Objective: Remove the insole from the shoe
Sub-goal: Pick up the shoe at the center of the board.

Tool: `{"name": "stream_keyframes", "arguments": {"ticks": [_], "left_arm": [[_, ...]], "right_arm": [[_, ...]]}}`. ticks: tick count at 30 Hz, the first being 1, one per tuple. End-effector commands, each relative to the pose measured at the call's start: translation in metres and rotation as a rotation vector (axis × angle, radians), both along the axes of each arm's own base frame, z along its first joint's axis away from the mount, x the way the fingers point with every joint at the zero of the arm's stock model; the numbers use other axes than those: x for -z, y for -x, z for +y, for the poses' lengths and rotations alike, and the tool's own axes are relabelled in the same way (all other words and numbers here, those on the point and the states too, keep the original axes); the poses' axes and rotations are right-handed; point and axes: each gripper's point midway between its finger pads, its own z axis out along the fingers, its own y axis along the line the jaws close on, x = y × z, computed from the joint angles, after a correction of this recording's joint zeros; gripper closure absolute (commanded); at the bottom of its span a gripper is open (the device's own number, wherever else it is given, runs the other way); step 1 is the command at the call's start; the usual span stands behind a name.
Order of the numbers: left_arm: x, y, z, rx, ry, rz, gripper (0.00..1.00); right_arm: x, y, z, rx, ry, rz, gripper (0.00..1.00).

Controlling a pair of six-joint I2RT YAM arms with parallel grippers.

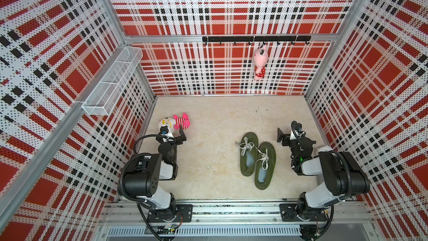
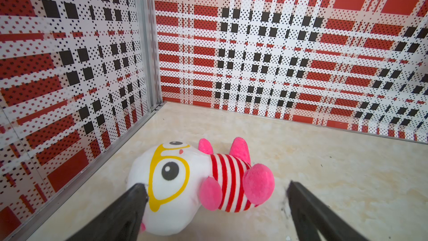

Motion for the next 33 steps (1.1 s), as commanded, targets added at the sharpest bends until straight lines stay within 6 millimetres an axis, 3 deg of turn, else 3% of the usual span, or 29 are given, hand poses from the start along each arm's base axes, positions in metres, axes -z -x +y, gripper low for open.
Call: {"name": "stream_keyframes", "arguments": {"ticks": [1,5,9,15,20,22,25,29,33], "left_arm": [[-0.002,0.002,-0.001,0.0,-0.007,-0.013,0.02],[-0.015,0.015,-0.002,-0.01,-0.017,-0.06,0.02],[-0.037,0.031,0.0,-0.066,-0.024,-0.105,0.02],[-0.086,0.023,-0.027,-0.006,0.001,-0.123,0.02],[-0.108,0.012,-0.057,0.1,0.117,-0.037,0.02],[-0.107,0.012,-0.074,0.145,0.146,0.018,0.02],[-0.093,0.014,-0.118,0.267,0.186,0.144,0.02],[-0.067,0.025,-0.186,0.447,0.214,0.329,0.02],[-0.058,0.052,-0.26,0.603,0.192,0.477,0.02]], "right_arm": [[-0.007,-0.003,0.002,-0.009,0.019,-0.025,0.0],[-0.011,0.002,-0.004,0.03,0.003,-0.049,0.0],[-0.029,0.018,-0.011,0.068,-0.004,-0.121,0.0],[-0.069,0.032,-0.013,0.087,-0.065,-0.132,0.0],[-0.106,0.044,-0.005,0.058,-0.203,-0.083,0.0],[-0.116,0.048,-0.001,0.046,-0.242,-0.036,0.0],[-0.127,0.053,0.004,0.033,-0.294,0.039,0.0],[-0.135,0.052,0.013,-0.001,-0.347,0.126,0.0],[-0.144,0.047,0.025,-0.058,-0.388,0.153,0.0]]}}
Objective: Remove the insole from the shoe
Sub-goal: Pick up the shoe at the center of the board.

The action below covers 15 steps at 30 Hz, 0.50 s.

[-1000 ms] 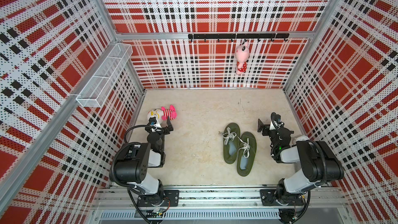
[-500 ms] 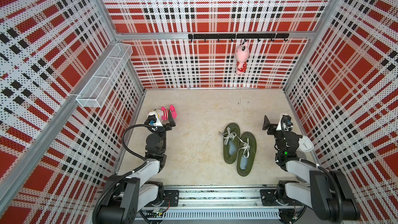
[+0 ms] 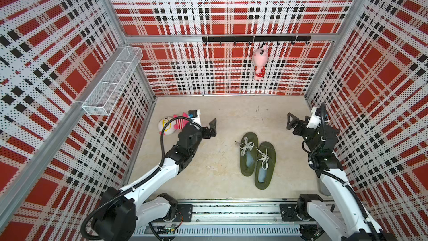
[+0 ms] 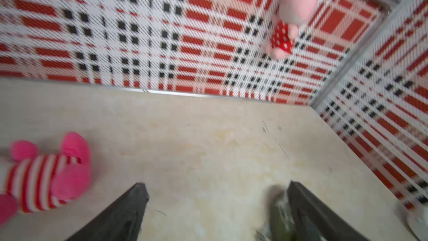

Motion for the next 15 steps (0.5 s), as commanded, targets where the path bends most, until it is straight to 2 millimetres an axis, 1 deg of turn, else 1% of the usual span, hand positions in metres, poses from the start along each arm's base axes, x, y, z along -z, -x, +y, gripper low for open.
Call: {"name": "stream_keyframes", "arguments": {"ticks": [1,4,7,9,15], "left_arm": [[0.022,0.03,-0.051,0.138,-0.038,0.182,0.02],[0.026,0.051,-0.092,0.242,-0.084,0.252,0.02],[0.035,0.065,-0.122,0.316,-0.077,0.325,0.01],[0.044,0.069,-0.135,0.351,-0.072,0.373,0.01],[0.073,0.067,-0.155,0.372,-0.091,0.453,0.03]], "right_arm": [[0.02,0.002,0.015,-0.064,-0.069,0.122,0.0],[0.019,-0.001,0.012,-0.045,-0.088,0.1,0.0],[0.02,-0.003,0.009,-0.022,-0.108,0.09,0.0],[0.021,-0.003,0.009,-0.021,-0.118,0.087,0.0],[0.024,0.0,0.008,-0.014,-0.135,0.089,0.0]]}}
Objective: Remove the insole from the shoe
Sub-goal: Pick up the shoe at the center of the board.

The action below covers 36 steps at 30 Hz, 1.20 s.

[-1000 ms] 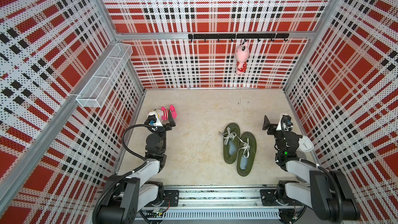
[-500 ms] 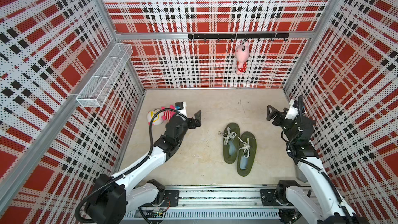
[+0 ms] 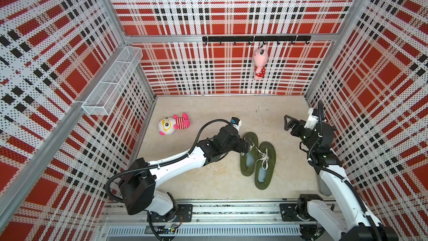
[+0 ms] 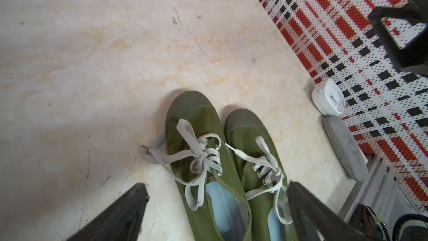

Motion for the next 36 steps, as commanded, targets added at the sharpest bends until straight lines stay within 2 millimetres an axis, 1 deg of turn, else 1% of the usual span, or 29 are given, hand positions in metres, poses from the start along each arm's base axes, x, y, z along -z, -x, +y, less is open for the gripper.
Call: {"name": "stream_keyframes", "arguments": {"ticks": [1,6,13,18,20,28,30,36], "left_arm": [[0.021,0.006,-0.012,0.031,-0.011,0.087,0.04],[0.049,0.005,-0.03,0.06,-0.022,0.163,0.09],[0.071,-0.004,-0.041,0.051,-0.056,0.184,0.11],[0.089,-0.009,-0.054,0.078,-0.069,0.214,0.22],[0.095,-0.012,-0.056,0.076,-0.078,0.215,0.24],[0.111,-0.017,-0.06,0.068,-0.091,0.223,0.38],[0.114,-0.018,-0.061,0.066,-0.093,0.224,0.43],[0.114,-0.021,-0.061,0.061,-0.073,0.216,0.57]], "right_arm": [[0.0,0.003,0.001,0.007,-0.023,-0.013,0.0],[0.004,0.006,-0.001,0.02,-0.021,-0.007,0.0],[0.003,0.008,-0.002,0.025,-0.018,-0.016,0.0],[0.007,0.009,-0.004,0.033,-0.012,-0.008,0.0],[0.009,0.009,-0.004,0.033,-0.014,-0.004,0.0],[0.013,0.01,-0.005,0.039,-0.012,0.001,0.0],[0.014,0.011,-0.005,0.04,-0.011,0.002,0.0],[0.016,0.011,-0.005,0.043,-0.01,0.007,0.0]]}}
